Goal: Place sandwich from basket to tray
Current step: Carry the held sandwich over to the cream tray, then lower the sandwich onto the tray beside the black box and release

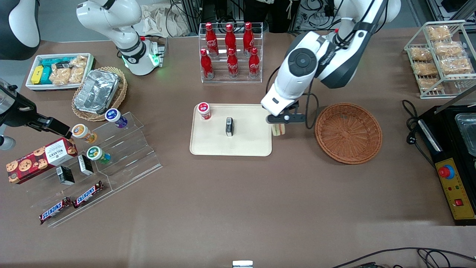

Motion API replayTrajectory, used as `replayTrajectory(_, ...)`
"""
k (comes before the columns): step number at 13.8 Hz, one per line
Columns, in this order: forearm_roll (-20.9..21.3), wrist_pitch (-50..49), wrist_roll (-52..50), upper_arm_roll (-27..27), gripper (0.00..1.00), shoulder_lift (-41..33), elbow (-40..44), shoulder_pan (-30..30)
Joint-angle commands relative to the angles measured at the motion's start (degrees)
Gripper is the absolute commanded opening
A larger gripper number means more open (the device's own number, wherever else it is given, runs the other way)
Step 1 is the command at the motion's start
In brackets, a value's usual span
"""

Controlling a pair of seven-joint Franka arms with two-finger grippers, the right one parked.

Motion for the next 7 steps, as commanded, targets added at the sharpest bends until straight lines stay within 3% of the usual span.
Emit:
replayTrajectory(1,-0.36,5.02,1.65,0.31,0.0,3.15,-0.06,-1.34)
replayTrajectory(7,-0.37,12.59,1.73,0.31,0.0,9.3,-0.23,-3.53)
